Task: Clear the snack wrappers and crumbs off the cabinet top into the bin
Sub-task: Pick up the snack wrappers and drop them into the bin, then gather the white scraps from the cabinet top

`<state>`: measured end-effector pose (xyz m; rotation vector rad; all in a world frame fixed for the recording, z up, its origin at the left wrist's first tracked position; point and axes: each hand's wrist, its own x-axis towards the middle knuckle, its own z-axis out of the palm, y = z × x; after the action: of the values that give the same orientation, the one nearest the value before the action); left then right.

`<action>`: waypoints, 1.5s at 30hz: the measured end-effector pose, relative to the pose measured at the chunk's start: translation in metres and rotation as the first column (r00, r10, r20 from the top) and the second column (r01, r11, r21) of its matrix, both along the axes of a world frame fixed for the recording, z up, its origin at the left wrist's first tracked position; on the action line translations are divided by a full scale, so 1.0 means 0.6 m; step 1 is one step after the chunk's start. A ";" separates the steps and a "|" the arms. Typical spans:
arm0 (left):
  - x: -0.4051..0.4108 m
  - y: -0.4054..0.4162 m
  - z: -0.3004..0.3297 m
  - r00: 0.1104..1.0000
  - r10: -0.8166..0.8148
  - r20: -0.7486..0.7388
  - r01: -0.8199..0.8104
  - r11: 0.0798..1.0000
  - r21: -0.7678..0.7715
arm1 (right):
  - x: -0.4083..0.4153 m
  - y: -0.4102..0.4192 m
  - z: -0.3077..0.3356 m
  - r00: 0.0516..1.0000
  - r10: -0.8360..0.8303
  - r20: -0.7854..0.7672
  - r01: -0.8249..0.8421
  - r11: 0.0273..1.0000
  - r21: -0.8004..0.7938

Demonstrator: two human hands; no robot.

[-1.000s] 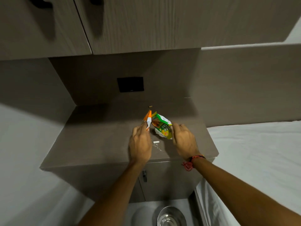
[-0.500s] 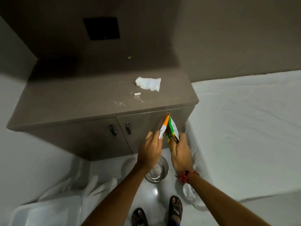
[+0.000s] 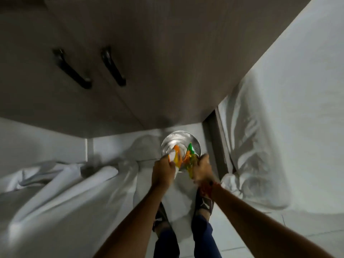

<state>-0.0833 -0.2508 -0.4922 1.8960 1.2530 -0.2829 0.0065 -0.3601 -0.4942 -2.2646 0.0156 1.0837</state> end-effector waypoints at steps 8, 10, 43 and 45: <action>-0.004 0.001 -0.057 0.996 -0.043 0.084 0.047 0.998 -0.047 | 0.028 -0.005 -0.042 0.956 0.289 -0.045 -0.285 0.956 0.069; 0.001 0.017 -0.007 0.988 -0.055 0.146 0.058 0.998 -0.015 | 0.042 0.002 0.007 0.906 0.419 0.068 -0.422 0.905 0.050; 0.285 0.380 0.728 0.835 -0.260 0.486 -0.171 0.716 0.676 | 0.340 0.341 0.719 0.434 0.184 0.882 -0.553 0.827 0.099; 0.262 0.345 0.738 0.795 -0.255 0.551 -0.215 0.731 0.648 | 0.315 0.313 0.732 0.521 0.062 0.851 -0.490 0.839 0.238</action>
<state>0.0738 -0.0439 -0.0493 2.3283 0.9176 0.8776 0.1954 -0.1721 -0.0553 -2.1279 -0.9485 0.0047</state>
